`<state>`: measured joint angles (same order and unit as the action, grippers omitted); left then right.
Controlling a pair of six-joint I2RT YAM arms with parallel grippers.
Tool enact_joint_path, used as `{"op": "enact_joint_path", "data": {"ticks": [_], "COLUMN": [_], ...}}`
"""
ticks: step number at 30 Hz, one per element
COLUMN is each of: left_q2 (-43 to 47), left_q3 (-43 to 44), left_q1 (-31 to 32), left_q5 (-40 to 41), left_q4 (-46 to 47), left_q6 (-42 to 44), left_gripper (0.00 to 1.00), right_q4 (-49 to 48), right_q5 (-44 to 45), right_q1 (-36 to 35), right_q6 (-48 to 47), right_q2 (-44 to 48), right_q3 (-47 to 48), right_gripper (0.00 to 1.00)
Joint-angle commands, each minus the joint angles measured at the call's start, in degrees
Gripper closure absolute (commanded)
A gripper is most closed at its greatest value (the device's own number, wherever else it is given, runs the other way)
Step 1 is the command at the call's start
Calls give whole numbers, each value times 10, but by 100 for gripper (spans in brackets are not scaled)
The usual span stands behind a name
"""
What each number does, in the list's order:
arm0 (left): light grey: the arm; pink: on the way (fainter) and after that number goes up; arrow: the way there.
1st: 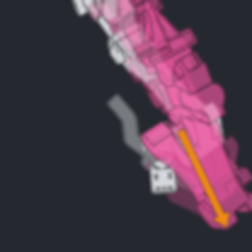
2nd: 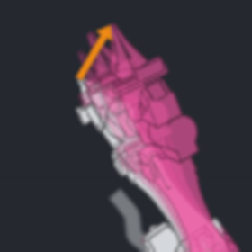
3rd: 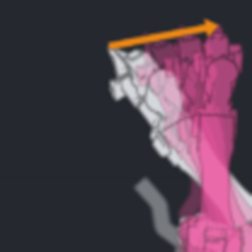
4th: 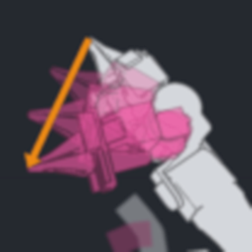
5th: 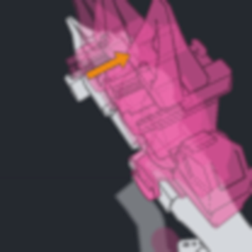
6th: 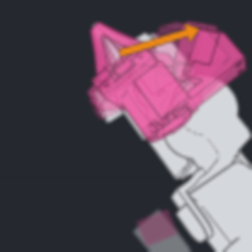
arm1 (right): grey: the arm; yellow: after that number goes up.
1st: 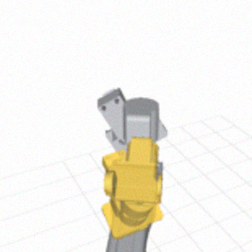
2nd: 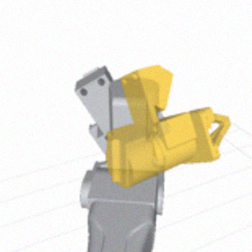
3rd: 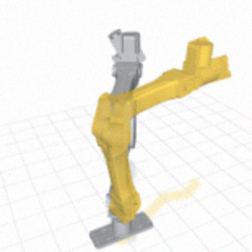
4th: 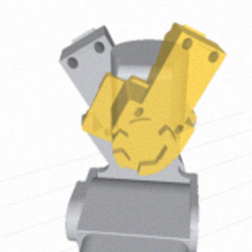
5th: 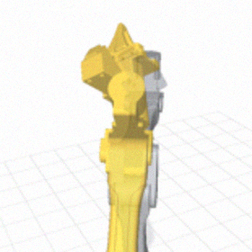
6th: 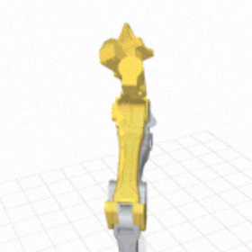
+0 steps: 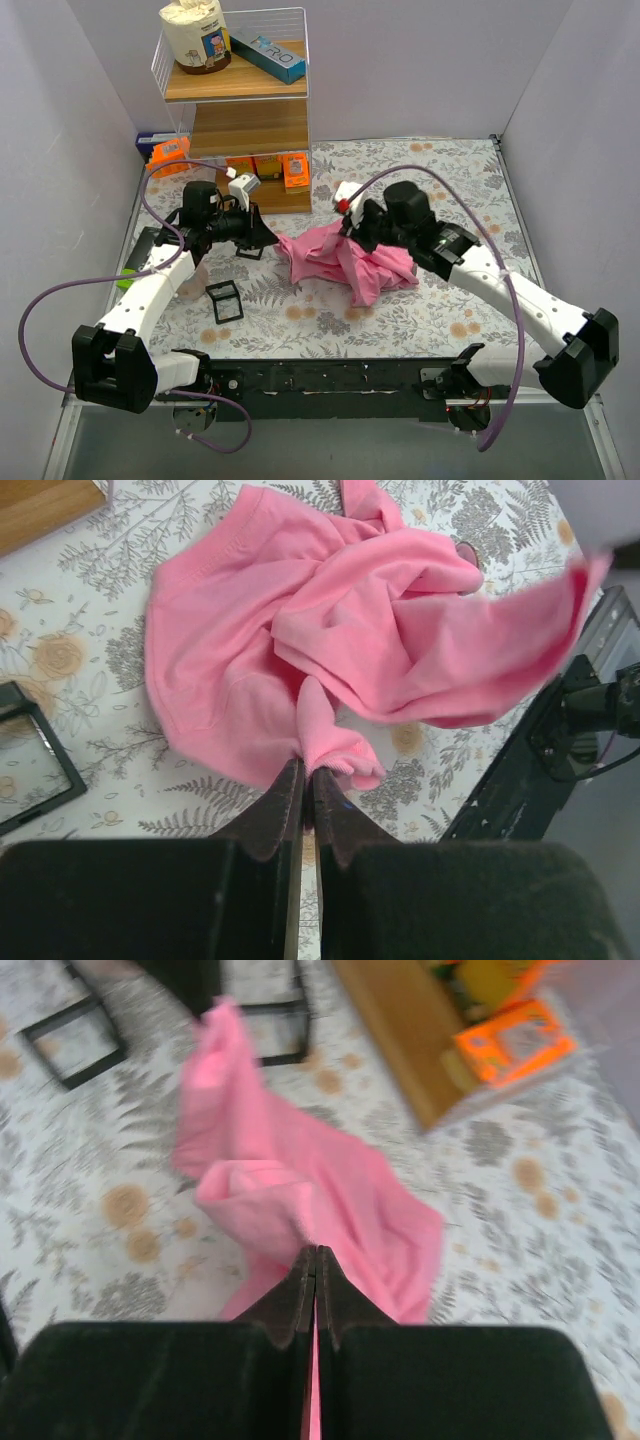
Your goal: Remove the brooch from the garment
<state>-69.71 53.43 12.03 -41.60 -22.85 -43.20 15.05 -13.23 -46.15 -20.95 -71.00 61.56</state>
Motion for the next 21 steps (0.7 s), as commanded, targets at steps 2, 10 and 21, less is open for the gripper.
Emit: {"op": "enact_joint_path", "data": {"ticks": [2,10,21], "left_q2": [20,10,-15], "left_q3": [74,156,323], "left_q1": [-10,-53,-91], "left_q5": [32,29,86], "left_q4": [-53,-56,32], "left_q6": [83,124,81], "left_gripper": [100,100,100], "right_q4": [37,16,1], "right_q5": [104,117,46], "right_q1": [112,371,646], "right_q6": [51,35,173], "right_q2": [35,49,-11], "right_q3": [68,132,273], "right_gripper": [99,99,99]}}
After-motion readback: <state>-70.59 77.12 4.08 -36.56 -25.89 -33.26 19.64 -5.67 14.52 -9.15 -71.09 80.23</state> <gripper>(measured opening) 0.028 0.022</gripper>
